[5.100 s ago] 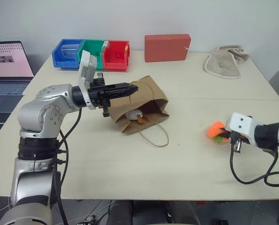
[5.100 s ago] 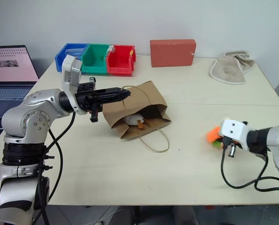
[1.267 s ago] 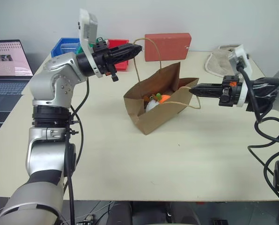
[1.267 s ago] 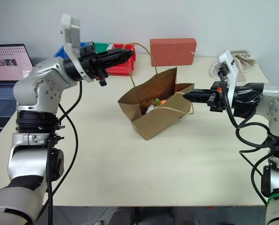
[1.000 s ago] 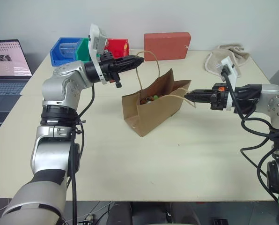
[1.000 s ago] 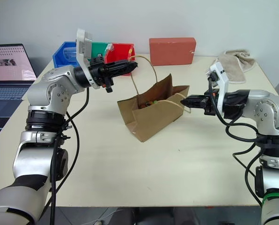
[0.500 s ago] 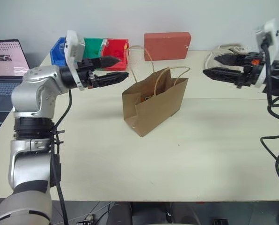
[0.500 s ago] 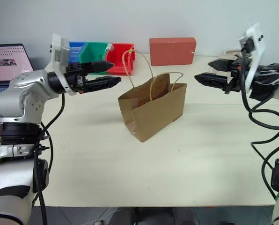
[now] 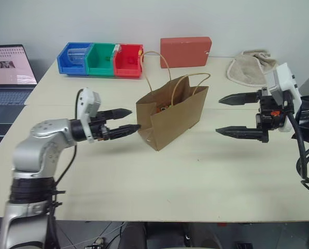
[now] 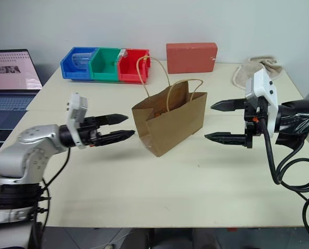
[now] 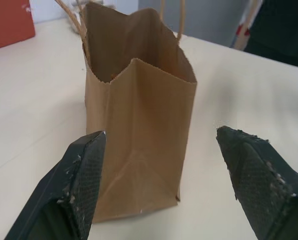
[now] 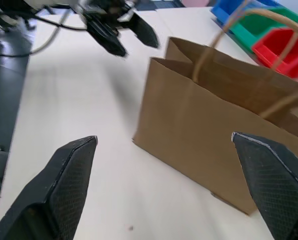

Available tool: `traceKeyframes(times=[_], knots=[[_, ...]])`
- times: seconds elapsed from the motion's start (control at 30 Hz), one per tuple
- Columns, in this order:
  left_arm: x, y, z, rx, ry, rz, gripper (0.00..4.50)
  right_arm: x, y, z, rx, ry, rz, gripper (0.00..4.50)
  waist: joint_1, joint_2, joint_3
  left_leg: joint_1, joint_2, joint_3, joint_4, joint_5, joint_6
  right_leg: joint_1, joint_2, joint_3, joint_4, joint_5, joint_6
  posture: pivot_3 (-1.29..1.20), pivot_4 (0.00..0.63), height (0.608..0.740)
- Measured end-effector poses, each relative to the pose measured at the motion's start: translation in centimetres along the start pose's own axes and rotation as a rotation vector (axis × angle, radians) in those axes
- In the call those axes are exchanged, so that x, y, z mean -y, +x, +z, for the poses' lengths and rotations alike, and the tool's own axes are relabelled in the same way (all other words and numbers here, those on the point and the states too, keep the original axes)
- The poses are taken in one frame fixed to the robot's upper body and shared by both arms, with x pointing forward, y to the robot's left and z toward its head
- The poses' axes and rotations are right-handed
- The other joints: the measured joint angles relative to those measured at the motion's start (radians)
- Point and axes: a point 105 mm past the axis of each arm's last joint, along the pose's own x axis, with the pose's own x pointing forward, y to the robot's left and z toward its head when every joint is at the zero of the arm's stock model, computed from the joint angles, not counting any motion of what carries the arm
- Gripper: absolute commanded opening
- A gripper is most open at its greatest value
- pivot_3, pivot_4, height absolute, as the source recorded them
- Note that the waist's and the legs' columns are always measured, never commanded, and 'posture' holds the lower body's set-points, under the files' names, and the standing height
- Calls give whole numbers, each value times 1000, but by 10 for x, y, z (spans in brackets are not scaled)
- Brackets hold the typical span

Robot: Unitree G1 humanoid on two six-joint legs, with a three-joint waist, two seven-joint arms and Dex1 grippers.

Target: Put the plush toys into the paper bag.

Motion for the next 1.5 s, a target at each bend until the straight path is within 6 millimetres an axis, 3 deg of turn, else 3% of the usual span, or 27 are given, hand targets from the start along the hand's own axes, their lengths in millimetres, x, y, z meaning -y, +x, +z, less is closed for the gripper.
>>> traceKeyframes(times=[0.17,0.73,1.03,1.2,1.3,1.5], knots=[[-16,3,3,14,19,62,3775,-1,1,-3,-10,18,3,4500,6,0,0,0,0,1,0,0,0,0,0,1,-1,0,0,0,150,740],[9,22,-2,17,-6,-83,3775,-12,4,-2,-22,56,27,4500,7,0,0,0,0,1,-1,0,0,0,0,1,-1,0,0,0,150,740],[16,55,-20,67,-23,57,3775,-13,6,1,-8,53,11,4500,8,0,0,0,0,1,0,0,0,0,0,1,-1,0,1,0,150,740],[14,63,-21,100,-12,104,3775,-14,7,2,-4,37,6,4500,8,0,0,0,0,1,0,0,0,0,0,1,-1,0,1,0,150,740],[10,67,-25,121,-35,126,3232,-15,10,4,18,14,0,4500,8,0,0,0,0,1,1,0,0,0,0,1,-1,1,1,0,150,740],[12,67,-25,136,-33,94,1348,-14,12,0,19,-7,-24,4500,8,0,0,0,0,1,1,0,0,0,0,1,-1,1,1,0,150,740]])
